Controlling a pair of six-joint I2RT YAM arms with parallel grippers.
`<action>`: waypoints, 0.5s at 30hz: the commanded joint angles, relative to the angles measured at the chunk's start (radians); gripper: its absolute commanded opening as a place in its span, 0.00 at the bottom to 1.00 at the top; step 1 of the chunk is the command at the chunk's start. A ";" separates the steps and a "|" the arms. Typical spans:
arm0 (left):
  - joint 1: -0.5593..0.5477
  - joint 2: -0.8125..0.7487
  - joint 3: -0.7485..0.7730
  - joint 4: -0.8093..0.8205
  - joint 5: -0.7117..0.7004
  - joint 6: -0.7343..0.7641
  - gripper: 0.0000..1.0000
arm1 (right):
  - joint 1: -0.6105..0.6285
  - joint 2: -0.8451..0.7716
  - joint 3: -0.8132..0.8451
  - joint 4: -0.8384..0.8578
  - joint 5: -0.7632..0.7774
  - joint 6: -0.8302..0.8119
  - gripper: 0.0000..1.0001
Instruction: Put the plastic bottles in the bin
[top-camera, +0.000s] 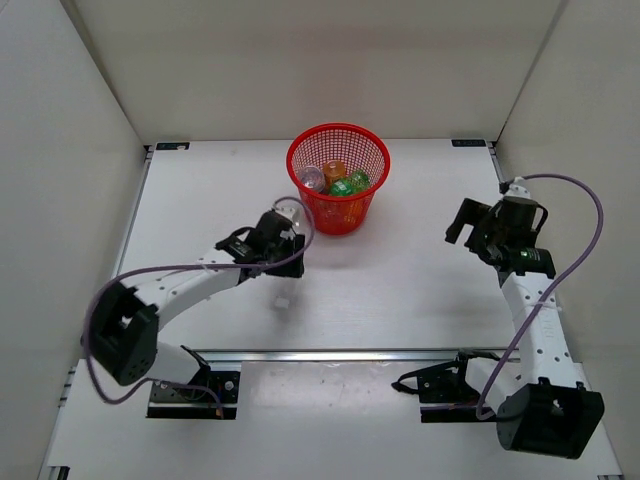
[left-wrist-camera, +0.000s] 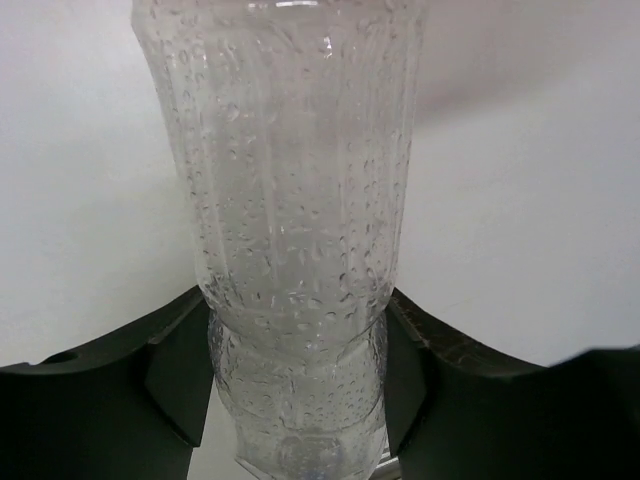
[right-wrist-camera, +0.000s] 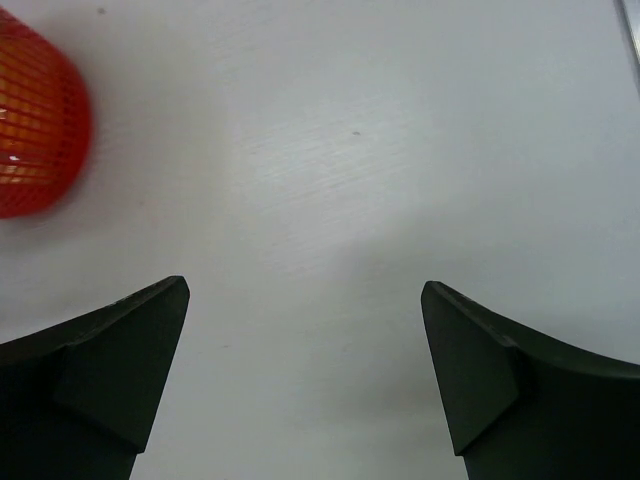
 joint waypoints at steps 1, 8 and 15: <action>0.043 -0.201 0.174 0.032 -0.052 -0.002 0.41 | -0.065 -0.073 -0.017 -0.017 -0.020 -0.004 1.00; 0.019 0.015 0.596 0.215 -0.077 0.063 0.47 | -0.040 -0.117 -0.068 -0.034 0.018 0.005 0.99; 0.030 0.401 0.943 0.203 -0.038 0.041 0.73 | -0.073 -0.150 -0.091 -0.052 0.020 0.003 0.99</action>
